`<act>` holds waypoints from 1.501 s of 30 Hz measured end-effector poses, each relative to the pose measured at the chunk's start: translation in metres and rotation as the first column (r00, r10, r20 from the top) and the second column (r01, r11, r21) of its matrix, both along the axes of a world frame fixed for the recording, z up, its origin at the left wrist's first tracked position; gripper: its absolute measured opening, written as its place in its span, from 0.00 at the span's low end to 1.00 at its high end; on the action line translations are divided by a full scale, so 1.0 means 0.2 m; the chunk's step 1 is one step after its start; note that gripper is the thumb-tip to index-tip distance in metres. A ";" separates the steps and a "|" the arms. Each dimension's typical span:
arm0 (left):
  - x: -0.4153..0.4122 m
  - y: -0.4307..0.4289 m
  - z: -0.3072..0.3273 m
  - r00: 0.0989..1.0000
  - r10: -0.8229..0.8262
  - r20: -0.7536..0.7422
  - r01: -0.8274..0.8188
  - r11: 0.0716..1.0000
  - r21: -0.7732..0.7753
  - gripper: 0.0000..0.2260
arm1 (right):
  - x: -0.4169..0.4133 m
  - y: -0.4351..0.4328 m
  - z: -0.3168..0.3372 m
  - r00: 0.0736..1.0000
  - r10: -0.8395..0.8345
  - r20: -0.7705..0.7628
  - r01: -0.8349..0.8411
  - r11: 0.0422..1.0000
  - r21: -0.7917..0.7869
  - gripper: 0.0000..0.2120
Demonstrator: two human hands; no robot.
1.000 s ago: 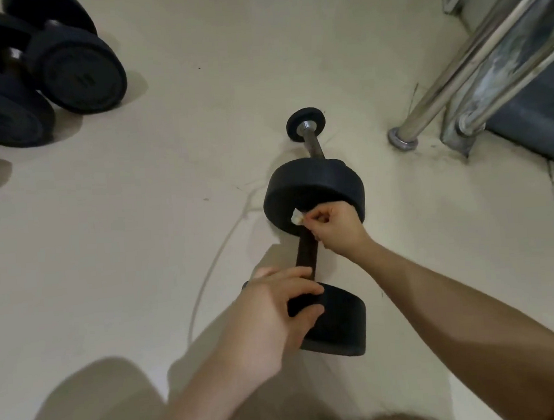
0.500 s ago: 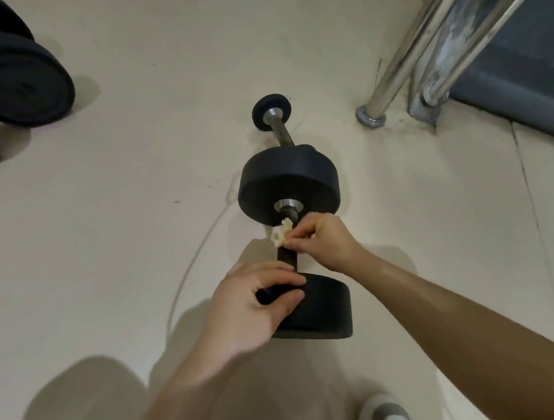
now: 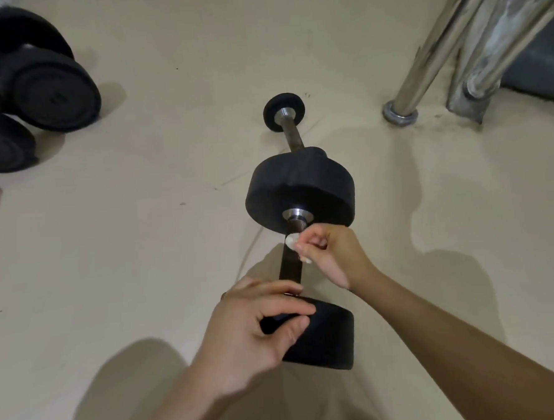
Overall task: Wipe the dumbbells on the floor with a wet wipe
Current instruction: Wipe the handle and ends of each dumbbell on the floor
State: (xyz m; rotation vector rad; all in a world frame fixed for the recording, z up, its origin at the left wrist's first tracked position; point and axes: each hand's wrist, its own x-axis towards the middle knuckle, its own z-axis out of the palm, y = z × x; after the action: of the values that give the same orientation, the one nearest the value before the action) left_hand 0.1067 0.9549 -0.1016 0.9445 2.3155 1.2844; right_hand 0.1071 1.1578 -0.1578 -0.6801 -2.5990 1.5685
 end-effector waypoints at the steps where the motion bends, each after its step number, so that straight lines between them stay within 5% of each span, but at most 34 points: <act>1: 0.01 0.01 0.00 1.000 -0.015 -0.002 0.015 1.000 -0.012 0.10 | -0.03 0.03 0.01 0.999 -0.029 -0.016 0.028 0.999 -0.024 0.05; 8: 0.07 0.09 0.02 0.991 -0.092 -0.093 0.085 0.994 -0.074 0.10 | 0.05 -0.01 -0.09 0.934 -0.267 -0.236 0.285 0.957 0.044 0.06; 14: 0.12 0.05 0.00 0.994 0.034 -0.102 -0.044 0.994 -0.104 0.12 | 0.11 0.09 0.00 0.979 0.177 -0.103 -0.169 0.982 0.082 0.05; 19: 0.16 0.06 0.00 0.997 0.033 -0.065 -0.045 0.980 -0.196 0.16 | 0.00 0.11 -0.01 0.989 0.041 -0.141 0.010 0.938 0.348 0.06; 24: 0.18 0.08 0.03 0.999 -0.002 -0.037 -0.006 0.976 -0.218 0.15 | 0.17 0.07 0.05 0.905 0.419 -0.076 -0.391 0.888 0.241 0.05; 29: 0.17 0.10 0.08 0.990 -0.107 0.087 0.123 0.971 -0.204 0.20 | -0.04 0.14 0.06 0.988 0.136 -0.065 -0.102 0.922 0.374 0.08; 34: 0.18 0.13 0.12 0.968 -0.228 0.107 0.246 0.947 -0.205 0.26 | 0.12 0.08 0.12 0.863 0.488 0.130 -0.504 0.815 0.288 0.04; 38: 0.18 0.12 0.07 0.975 -0.202 0.094 0.219 0.944 -0.247 0.26 | -0.02 0.21 0.10 0.965 0.259 -0.040 -0.197 0.818 0.541 0.08; 43: 0.17 0.11 0.04 0.981 -0.108 0.160 0.133 0.979 -0.152 0.30 | 0.17 0.15 0.12 0.862 0.493 0.118 -0.497 0.777 0.386 0.05; 45: 0.17 0.11 0.03 0.976 -0.088 0.199 0.105 0.991 -0.079 0.26 | 0.10 0.22 0.12 0.919 0.385 0.090 -0.379 0.793 0.478 0.08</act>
State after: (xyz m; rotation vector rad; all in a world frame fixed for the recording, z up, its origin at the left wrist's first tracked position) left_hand 0.1397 0.9767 -0.0949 0.8503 2.1313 1.1684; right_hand 0.1270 1.2012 -0.1341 -0.1013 -3.0744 0.8695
